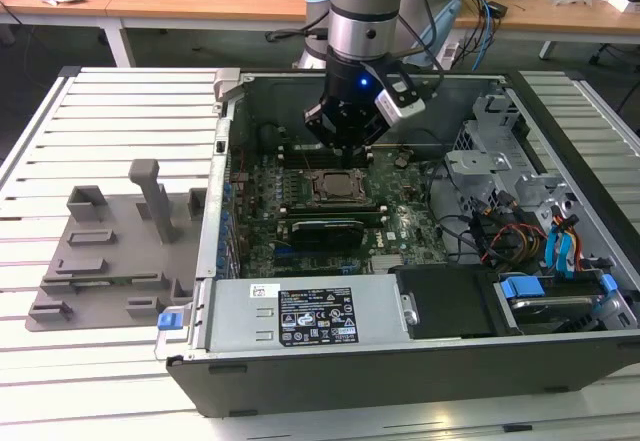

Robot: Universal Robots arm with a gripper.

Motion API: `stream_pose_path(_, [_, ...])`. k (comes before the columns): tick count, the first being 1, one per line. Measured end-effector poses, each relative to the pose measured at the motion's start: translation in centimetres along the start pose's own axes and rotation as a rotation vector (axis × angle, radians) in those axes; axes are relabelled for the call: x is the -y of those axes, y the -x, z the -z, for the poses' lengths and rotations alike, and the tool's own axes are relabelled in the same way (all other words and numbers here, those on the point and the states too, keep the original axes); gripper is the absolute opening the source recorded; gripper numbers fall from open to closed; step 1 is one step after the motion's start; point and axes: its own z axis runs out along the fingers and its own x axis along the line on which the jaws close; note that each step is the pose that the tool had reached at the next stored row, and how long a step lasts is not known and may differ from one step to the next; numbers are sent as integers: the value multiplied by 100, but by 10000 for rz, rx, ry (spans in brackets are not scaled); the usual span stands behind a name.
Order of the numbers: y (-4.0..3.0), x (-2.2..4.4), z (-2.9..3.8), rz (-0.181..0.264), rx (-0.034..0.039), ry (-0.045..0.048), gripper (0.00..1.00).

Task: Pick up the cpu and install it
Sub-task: 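Install the first cpu locking lever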

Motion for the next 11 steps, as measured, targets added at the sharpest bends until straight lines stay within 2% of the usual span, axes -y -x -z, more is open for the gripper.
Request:
stream_pose_path(9, [-1, 8, 122, 0, 0, 0, 11])
stream_pose_path(11, [-1, 8, 122, 0, 2, 2, 11])
